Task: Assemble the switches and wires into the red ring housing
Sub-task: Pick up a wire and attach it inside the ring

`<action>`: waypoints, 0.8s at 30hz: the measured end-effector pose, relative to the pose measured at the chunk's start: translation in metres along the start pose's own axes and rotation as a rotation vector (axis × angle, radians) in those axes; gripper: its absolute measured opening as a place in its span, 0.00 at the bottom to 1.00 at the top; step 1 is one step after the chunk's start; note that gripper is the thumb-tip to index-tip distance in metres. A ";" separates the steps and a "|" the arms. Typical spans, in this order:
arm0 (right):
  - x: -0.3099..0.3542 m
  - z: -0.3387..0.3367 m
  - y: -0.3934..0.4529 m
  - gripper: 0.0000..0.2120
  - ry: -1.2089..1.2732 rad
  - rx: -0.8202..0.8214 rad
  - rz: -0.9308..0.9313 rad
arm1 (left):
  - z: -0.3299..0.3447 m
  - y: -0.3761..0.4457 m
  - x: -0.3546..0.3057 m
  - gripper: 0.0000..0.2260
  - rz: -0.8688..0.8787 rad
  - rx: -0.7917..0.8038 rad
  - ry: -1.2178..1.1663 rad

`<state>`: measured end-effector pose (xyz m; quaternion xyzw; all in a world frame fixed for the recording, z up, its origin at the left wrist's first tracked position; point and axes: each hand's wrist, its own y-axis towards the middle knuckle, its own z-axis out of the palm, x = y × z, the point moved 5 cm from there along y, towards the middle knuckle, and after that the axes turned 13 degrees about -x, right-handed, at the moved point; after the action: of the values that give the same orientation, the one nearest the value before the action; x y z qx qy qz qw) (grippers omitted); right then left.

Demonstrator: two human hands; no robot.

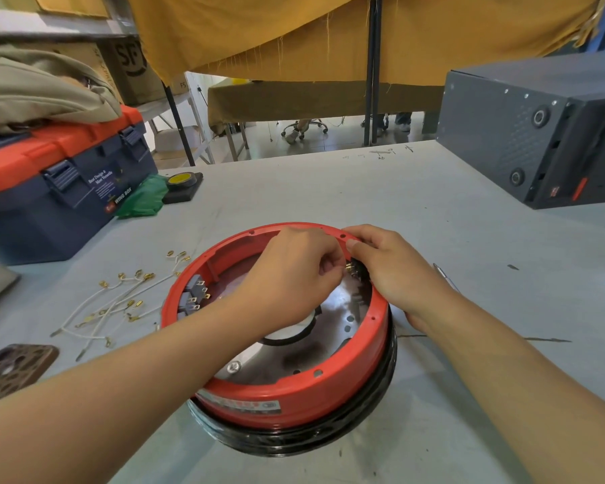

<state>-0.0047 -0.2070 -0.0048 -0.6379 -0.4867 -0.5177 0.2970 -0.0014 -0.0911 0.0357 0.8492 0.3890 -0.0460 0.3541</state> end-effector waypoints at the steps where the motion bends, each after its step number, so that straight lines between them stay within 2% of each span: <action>1: 0.000 0.000 0.000 0.12 0.001 -0.002 0.002 | 0.000 0.000 0.000 0.05 -0.004 -0.003 0.001; 19: 0.001 0.000 0.000 0.12 -0.008 0.018 -0.004 | 0.005 0.000 0.000 0.04 0.009 -0.005 -0.025; 24: 0.000 -0.002 0.000 0.12 -0.007 0.034 0.008 | 0.000 0.003 0.009 0.04 -0.106 0.029 -0.146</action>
<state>-0.0050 -0.2086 -0.0044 -0.6363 -0.4939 -0.5060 0.3083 0.0073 -0.0870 0.0342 0.8268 0.4058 -0.1322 0.3665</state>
